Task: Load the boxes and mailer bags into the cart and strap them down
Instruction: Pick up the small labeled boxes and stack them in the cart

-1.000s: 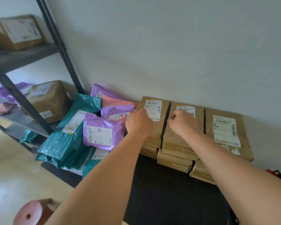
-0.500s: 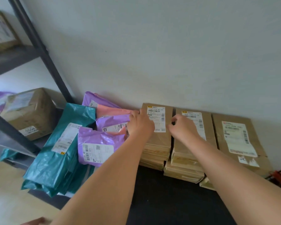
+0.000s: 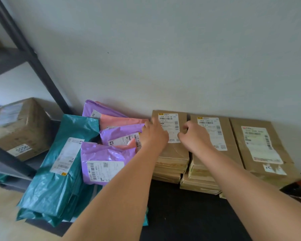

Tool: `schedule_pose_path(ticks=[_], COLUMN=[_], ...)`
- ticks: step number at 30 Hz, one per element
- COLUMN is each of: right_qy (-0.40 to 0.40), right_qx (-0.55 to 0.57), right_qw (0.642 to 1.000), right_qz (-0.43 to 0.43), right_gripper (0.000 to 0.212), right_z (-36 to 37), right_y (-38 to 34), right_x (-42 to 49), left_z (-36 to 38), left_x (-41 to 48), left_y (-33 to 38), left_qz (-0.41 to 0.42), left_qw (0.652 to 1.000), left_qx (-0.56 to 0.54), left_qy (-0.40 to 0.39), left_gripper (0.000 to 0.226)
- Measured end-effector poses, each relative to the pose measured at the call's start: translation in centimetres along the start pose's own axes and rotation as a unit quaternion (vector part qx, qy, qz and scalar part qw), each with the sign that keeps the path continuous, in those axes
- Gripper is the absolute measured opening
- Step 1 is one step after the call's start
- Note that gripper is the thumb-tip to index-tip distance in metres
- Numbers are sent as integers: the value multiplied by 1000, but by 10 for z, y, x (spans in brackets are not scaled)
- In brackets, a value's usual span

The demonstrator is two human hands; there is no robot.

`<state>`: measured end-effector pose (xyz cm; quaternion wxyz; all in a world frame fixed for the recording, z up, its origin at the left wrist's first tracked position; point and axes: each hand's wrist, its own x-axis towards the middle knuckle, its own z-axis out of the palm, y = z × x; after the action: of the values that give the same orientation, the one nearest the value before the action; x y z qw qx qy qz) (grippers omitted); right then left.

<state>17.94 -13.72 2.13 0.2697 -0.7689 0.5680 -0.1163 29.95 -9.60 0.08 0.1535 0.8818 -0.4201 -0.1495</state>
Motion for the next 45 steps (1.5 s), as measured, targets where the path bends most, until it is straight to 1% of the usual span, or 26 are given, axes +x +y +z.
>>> schedule_pose_path(ticks=[6,11,15,18,20,23,25,26,28,32,33,37,40,42,45], right_qy=[-9,-3,11,26,39,49,56,58,57,34,23,-15,-27,-27,3], right_qx=[17,54,101,145,176,218,271,305,358,436,456,522,563,576,591], right_qw=[1000,998,994,989,983,974,959,948,927,888,877,840,812,804,794], right_qz=[14,34,27,26,29,36,54,69,98,145,151,151,149,144,144], right_gripper=[39,47,48,43,35,17,5,3,12,45,49,46,48,47,48], right_z=[2,3,1,-2,-5,-9,-13,-15,-21,-31,-32,-36,-39,-42,-48], right_y=[-2,-3,-8,-12,-15,-19,-21,-21,-23,-28,-28,-27,-22,-20,-12], right_x=[0,-2,-2,-2,-2,-3,-4,-5,-8,-16,-18,-27,-35,-41,-51], left_z=[5,3,-2,-9,-15,-26,-34,-38,-47,-60,-62,-69,-75,-80,-82], left_x=[-2,-2,-2,-3,-3,-4,-5,-5,-7,-14,-16,-20,-21,-24,-29], left_y=[-3,-4,-4,-2,-2,0,2,3,3,6,8,13,19,25,35], left_qz=[-4,-10,-20,-30,-34,-29,-28,-27,-19,9,16,42,60,79,110], left_qw=[1000,999,999,998,997,994,993,992,991,987,986,981,977,974,968], left_qx=[-15,-36,-34,-31,-29,-23,-24,-27,-38,-54,-54,-56,-64,-67,-70], left_qy=[-13,-6,12,38,67,98,110,117,128,153,159,180,192,201,212], left_gripper=[58,60,57,51,52,53,53,53,52,50,50,49,48,47,46])
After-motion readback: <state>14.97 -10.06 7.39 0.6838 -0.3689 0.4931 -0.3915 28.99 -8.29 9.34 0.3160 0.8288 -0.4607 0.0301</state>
